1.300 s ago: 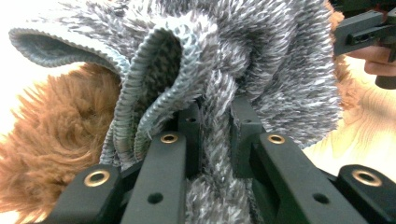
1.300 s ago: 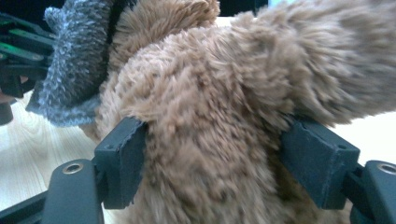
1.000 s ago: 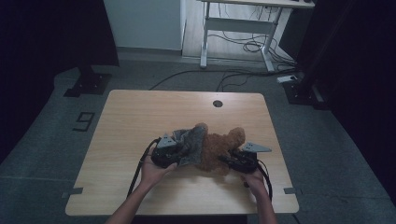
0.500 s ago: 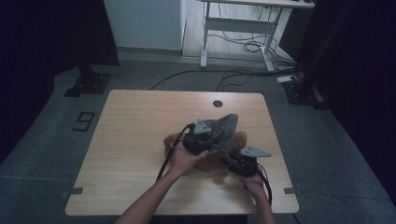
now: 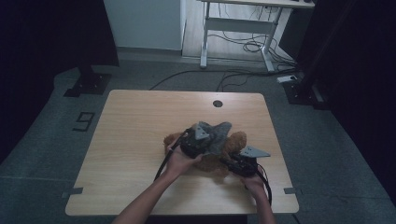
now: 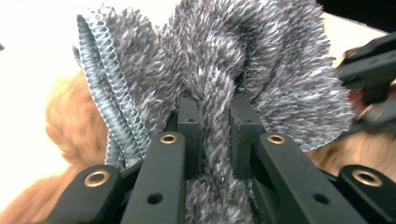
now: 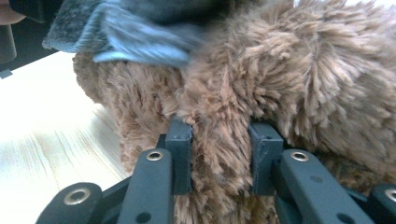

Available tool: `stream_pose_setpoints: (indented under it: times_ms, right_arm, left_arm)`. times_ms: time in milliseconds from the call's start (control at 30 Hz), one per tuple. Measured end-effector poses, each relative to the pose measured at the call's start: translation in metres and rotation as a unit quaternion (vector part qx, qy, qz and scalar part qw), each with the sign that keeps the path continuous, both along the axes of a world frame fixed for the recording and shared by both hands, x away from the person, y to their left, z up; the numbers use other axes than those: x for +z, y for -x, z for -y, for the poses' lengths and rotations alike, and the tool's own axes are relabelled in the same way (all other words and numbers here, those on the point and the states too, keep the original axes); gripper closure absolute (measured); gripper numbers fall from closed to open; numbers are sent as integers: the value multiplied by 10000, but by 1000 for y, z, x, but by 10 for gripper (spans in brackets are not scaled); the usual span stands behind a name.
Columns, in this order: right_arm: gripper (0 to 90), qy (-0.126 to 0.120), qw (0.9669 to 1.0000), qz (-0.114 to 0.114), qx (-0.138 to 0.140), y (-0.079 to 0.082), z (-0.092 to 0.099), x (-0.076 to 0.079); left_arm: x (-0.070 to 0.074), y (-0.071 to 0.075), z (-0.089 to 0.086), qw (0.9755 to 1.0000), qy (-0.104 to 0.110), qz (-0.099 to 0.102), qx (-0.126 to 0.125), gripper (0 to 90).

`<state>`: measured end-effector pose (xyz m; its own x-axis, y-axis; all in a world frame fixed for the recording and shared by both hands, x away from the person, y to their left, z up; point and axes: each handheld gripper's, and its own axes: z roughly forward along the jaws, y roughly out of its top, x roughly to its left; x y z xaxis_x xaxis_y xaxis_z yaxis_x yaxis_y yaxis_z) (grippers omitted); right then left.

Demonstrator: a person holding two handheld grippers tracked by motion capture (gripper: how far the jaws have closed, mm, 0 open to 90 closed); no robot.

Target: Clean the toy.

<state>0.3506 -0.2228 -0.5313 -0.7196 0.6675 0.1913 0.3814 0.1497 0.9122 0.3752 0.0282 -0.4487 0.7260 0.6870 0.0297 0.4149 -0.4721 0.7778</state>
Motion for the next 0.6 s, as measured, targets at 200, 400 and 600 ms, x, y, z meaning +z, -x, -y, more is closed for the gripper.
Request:
stream_pose_setpoints:
  times_ms: [200, 400, 600]
  right_arm:
    - [681, -17, 10000, -13, 72, 0, 0, 0]
    - [681, -94, 9999, -13, 109, -1, 2, -1]
    - [682, -93, 9999, -15, 72, 0, 1, -2]
  left_arm:
    - [6, 15, -43, 9997, 146, 119, 155, 779]
    - [1, 7, -96, 9966, 485, -107, 658, 778]
    - [4, 1, -113, 9940, 526, -220, 936, 779]
